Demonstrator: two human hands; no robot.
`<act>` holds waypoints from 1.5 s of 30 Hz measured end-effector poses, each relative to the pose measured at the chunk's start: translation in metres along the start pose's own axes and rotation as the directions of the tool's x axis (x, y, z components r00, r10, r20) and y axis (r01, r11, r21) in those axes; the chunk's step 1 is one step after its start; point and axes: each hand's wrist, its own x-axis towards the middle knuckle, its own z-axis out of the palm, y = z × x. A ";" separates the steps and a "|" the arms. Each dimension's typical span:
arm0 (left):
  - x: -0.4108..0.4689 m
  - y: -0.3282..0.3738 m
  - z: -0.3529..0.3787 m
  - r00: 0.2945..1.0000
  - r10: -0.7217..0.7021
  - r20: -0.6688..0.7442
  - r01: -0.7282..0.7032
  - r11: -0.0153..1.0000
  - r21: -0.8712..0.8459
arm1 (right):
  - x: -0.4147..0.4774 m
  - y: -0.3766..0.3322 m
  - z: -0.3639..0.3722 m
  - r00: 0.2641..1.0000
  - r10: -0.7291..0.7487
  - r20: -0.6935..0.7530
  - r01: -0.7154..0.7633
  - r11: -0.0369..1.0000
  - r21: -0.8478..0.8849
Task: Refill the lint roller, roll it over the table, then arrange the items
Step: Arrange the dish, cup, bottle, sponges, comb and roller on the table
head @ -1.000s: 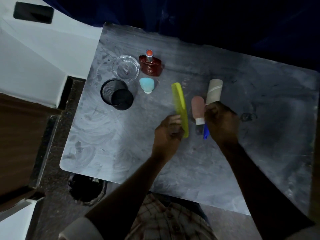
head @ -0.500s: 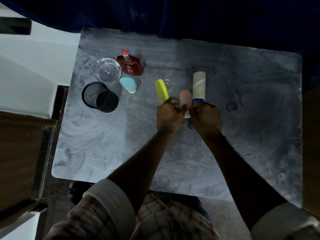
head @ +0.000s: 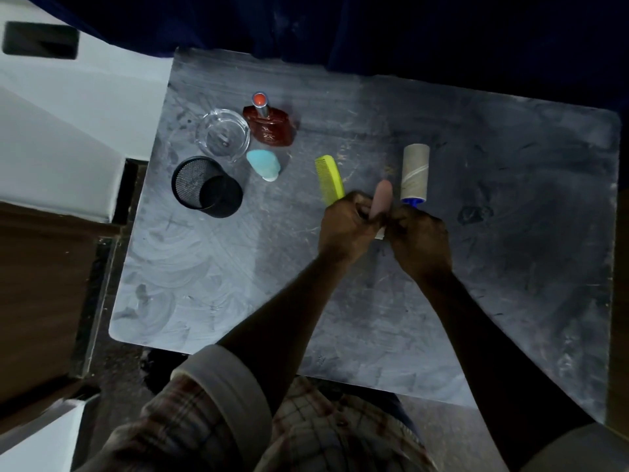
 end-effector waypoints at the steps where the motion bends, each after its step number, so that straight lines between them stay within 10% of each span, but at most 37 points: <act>1: 0.000 0.001 0.001 1.000 0.000 0.008 0.000 1.000 -0.014 | 0.001 0.000 -0.001 1.000 0.005 -0.007 -0.005 1.000 -0.001; 6: -0.006 0.000 -0.002 0.998 0.067 -0.018 -0.068 0.997 -0.043 | 0.005 -0.001 -0.003 0.999 0.046 -0.028 -0.048 0.993 -0.110; 19: -0.039 -0.048 -0.091 0.919 0.151 -0.363 -0.205 0.972 -0.117 | 0.008 -0.071 0.051 0.957 -0.288 0.026 0.244 0.855 0.457; 35: -0.020 -0.073 -0.110 0.770 0.093 -0.631 -0.211 0.971 -0.115 | 0.030 -0.126 0.093 0.890 -0.453 -0.041 0.444 0.846 0.295; 45: -0.026 -0.077 -0.110 0.816 0.084 -0.572 -0.219 0.961 -0.171 | 0.026 -0.118 0.097 0.887 -0.459 -0.057 0.454 0.840 0.297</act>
